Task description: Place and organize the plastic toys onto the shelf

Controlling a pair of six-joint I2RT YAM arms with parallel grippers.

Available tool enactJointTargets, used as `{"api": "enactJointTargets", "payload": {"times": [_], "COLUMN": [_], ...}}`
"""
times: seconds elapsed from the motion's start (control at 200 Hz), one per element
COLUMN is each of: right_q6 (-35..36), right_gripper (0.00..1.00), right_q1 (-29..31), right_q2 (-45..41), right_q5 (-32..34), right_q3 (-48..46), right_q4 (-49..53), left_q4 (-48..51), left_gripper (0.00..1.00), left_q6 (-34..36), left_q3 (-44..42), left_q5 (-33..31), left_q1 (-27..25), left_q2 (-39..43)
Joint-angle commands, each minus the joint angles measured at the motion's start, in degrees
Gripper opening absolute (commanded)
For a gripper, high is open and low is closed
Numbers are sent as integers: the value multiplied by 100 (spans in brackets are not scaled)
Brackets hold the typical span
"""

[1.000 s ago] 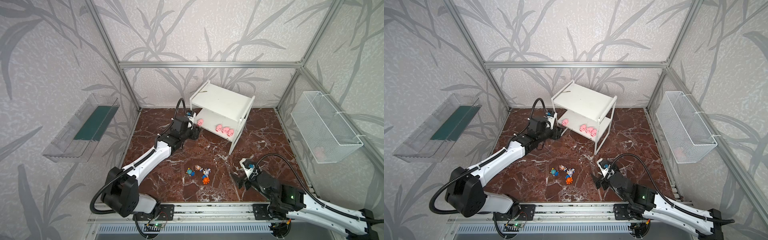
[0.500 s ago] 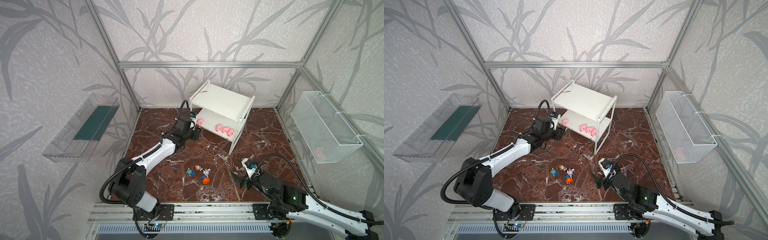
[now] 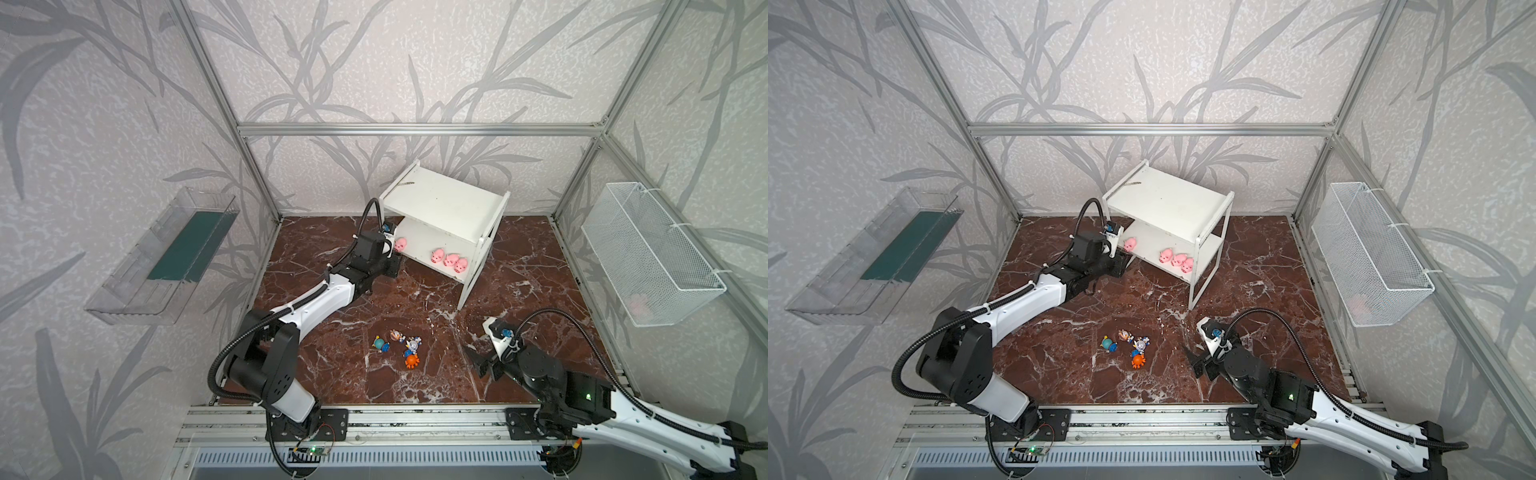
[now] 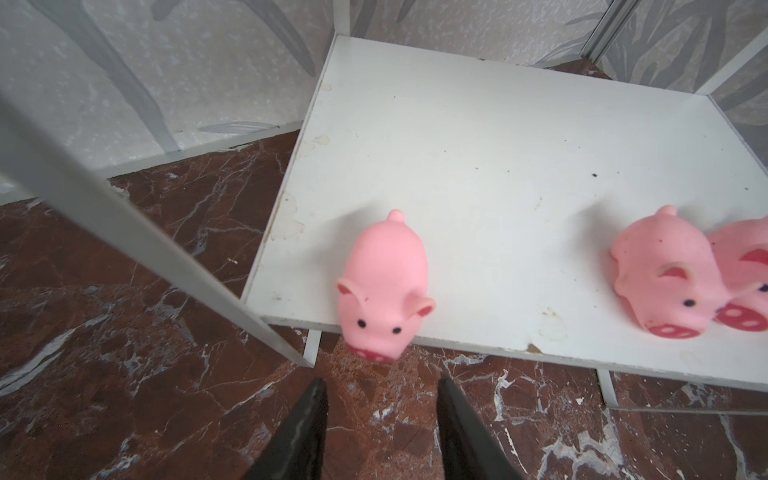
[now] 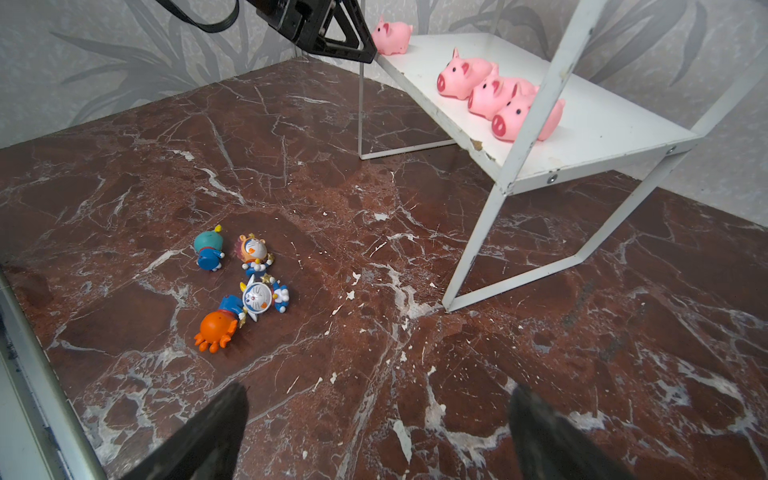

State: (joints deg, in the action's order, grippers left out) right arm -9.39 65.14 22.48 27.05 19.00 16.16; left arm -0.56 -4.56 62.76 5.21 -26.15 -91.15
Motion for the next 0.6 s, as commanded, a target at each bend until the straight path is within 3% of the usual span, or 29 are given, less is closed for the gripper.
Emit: {"api": "enactJointTargets", "payload": {"times": [0.0, 0.225, 0.595], "right_q6": [-29, -20, 44], "right_gripper": [97, 97, 97], "right_q1": [-6, -11, -9], "right_q2": [-60, -25, 124], "right_q5": [116, 143, 160], "right_q3": [-64, -81, -72], "right_q4": [61, 17, -119], "left_q4": [-152, -130, -94], "left_gripper": [45, 45, 27], "left_q6": [148, 167, 122], "left_q3": [245, 375, 464], "left_q5": [-133, -133, 31], "left_q1": [22, 23, 23], "left_q2": [-92, -205, -306]}}
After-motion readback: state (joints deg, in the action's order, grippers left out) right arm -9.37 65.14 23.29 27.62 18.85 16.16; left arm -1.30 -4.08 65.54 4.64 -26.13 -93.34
